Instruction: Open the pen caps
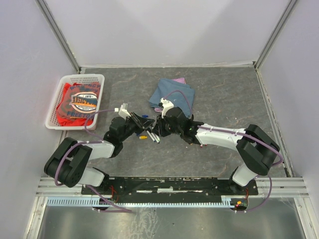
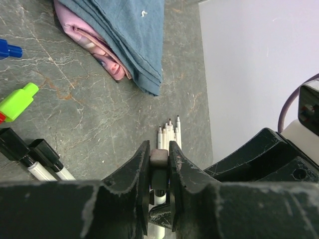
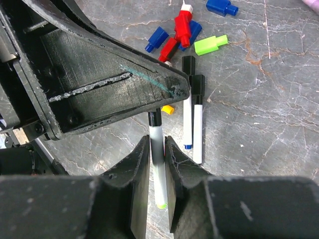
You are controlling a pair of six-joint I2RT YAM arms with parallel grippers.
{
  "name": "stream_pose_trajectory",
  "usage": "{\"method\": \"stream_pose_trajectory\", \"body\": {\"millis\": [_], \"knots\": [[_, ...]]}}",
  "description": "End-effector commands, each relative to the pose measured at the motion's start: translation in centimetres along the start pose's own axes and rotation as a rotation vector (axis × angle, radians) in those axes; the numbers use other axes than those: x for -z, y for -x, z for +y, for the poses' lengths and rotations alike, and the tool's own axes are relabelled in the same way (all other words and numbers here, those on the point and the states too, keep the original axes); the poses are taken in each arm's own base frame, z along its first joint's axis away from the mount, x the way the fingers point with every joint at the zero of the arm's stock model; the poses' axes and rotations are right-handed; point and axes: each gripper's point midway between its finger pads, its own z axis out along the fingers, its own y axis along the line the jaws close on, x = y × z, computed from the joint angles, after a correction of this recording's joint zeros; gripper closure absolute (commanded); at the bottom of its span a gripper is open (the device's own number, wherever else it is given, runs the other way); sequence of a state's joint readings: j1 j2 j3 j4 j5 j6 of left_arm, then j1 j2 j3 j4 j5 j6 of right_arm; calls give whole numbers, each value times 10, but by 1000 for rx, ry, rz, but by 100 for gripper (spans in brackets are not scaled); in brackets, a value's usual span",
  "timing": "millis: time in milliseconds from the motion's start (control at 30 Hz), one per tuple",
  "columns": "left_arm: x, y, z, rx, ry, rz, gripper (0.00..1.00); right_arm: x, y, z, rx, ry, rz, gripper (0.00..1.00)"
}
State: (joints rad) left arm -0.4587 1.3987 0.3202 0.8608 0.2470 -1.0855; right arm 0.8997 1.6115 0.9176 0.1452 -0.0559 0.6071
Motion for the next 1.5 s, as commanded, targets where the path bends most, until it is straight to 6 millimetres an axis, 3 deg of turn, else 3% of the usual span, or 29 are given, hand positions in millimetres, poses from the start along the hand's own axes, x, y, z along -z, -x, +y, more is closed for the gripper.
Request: {"method": "stream_pose_trajectory", "body": {"millis": [0,167,400,667,1033,1267,1333,1467], "knots": [[1,1,-20,28,-83,3,97,-2,14,9,-17,56,-45,77],[0,3,-22,22,-92,-4,97,-5,8,1,-18,37,-26,99],[-8,15,-7,29,10,-58,97,-4,-2,-26,51,-92,11,99],[-19,53,-7,12,116,-216,97,5,-13,-59,171,-302,25,99],[-32,68,-25,-19,115,-272,97,8,-19,-63,203,-341,16,99],[-27,65,-38,-100,26,-236,97,16,-16,-40,108,-148,-25,99],[-23,65,-35,-127,39,-231,97,22,-11,-43,89,-151,-39,99],[-10,63,-1,-235,219,-209,97,32,-6,-63,49,-237,-40,99]]}}
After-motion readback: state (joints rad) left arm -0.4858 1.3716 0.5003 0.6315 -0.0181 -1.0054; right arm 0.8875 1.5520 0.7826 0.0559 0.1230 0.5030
